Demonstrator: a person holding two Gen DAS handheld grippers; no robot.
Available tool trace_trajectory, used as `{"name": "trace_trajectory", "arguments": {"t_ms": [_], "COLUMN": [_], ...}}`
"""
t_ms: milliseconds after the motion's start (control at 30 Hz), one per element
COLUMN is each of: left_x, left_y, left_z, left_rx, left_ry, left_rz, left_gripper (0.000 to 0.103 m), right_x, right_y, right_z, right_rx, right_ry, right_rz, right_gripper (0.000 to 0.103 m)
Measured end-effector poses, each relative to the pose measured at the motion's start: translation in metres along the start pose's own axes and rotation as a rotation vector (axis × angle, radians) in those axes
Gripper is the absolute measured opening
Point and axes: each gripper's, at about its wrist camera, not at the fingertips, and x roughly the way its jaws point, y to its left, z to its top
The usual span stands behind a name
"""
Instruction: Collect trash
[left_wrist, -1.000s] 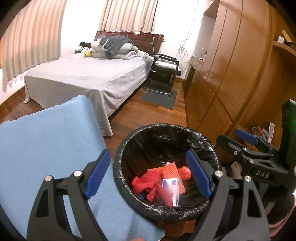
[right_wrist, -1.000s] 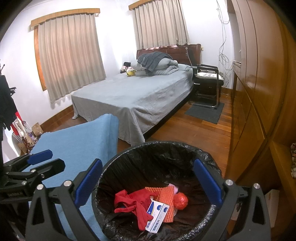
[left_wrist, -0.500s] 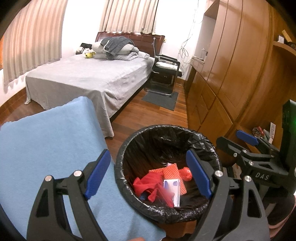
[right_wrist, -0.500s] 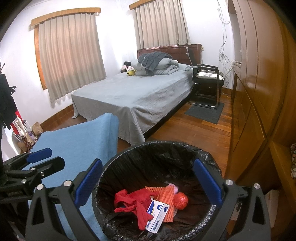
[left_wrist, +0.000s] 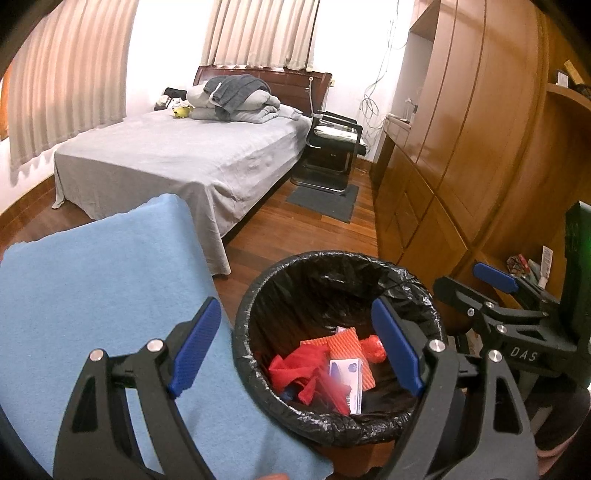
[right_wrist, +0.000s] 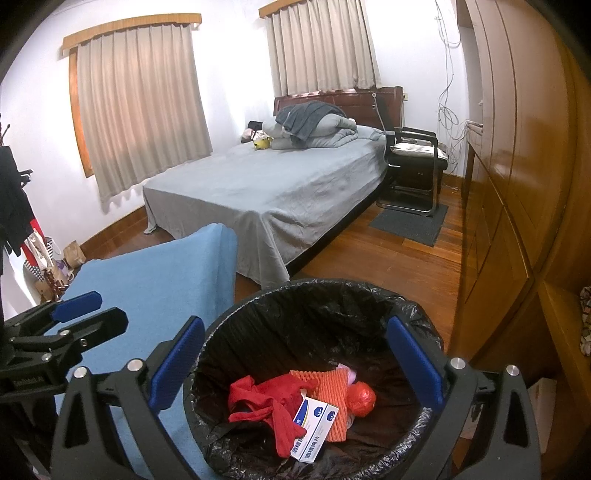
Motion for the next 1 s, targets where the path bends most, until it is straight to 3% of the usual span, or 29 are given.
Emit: {"name": "trace_trajectory", "arguments": {"t_ms": [1000], "left_x": [0.0003], "left_y": [0.0002], "left_z": [0.0031], "left_rx": [0.003], "left_ry": [0.0], "left_rz": [0.001], "left_gripper": [0.082], "right_x": [-0.0009], "right_y": [0.0031], "right_z": [0.001], "right_rx": [-0.001], "right_ry": [0.005], "right_rz": [-0.001], "right_gripper": [0.097]}}
